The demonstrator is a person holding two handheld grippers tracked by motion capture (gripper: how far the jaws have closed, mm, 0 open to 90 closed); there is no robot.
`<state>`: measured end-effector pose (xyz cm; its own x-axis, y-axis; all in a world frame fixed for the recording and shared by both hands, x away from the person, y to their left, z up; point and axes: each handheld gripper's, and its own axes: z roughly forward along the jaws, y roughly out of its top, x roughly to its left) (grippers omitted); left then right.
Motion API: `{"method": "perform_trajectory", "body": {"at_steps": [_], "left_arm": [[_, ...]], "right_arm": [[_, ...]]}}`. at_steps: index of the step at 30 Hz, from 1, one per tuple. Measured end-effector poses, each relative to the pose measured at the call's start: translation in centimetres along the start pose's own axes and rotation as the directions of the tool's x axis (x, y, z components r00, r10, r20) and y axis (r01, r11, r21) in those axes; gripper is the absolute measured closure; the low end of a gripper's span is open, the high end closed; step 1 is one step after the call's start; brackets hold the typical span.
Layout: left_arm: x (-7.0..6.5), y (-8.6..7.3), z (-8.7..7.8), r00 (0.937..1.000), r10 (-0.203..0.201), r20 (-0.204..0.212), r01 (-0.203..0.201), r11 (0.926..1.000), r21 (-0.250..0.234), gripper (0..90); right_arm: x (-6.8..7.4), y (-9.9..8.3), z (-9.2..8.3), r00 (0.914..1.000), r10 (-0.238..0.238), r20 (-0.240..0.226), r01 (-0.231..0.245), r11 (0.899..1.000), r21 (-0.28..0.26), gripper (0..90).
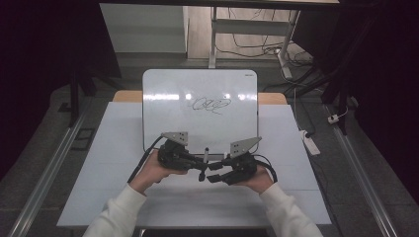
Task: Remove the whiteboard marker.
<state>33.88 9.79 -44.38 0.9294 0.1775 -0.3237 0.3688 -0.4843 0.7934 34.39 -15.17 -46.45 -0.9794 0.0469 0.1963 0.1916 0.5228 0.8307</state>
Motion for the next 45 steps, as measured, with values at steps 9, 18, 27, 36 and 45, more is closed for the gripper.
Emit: {"method": "perform_trajectory", "body": {"at_steps": [9,18,27,36,45], "left_arm": [[0.1,0.3,0.7,0.9988,0.0,0.05,-0.002,0.9997,0.024,81.3],[0.2,0.4,1.1,0.9977,0.002,0.068,-0.005,0.9991,0.041,81.0],[-0.1,0.5,0.6,0.9999,0.012,-0.011,-0.012,0.9998,-0.014,63.6],[-3.0,-1.5,-3.9,0.9428,0.009,-0.333,-0.055,0.99,-0.13,39.8],[-5.0,-9.0,-8.1,0.8071,-0.144,-0.572,0.041,0.981,-0.19,31.2]], "right_arm": [[0.1,-0.1,1.3,0.998,0.002,-0.063,-0.002,1.0,-0.005,67.7],[0.0,-0.2,1.7,0.9962,0.016,-0.086,-0.017,1.0,-0.01,74.6],[-0.3,-0.4,1.5,0.9983,0.052,-0.026,-0.053,0.997,-0.054,77.0],[-0.7,-0.4,-0.4,0.9889,0.072,0.13,-0.053,0.988,-0.144,77.1],[-0.8,-0.1,-2.8,0.9511,0.115,0.286,-0.035,0.962,-0.272,77.2]]}}
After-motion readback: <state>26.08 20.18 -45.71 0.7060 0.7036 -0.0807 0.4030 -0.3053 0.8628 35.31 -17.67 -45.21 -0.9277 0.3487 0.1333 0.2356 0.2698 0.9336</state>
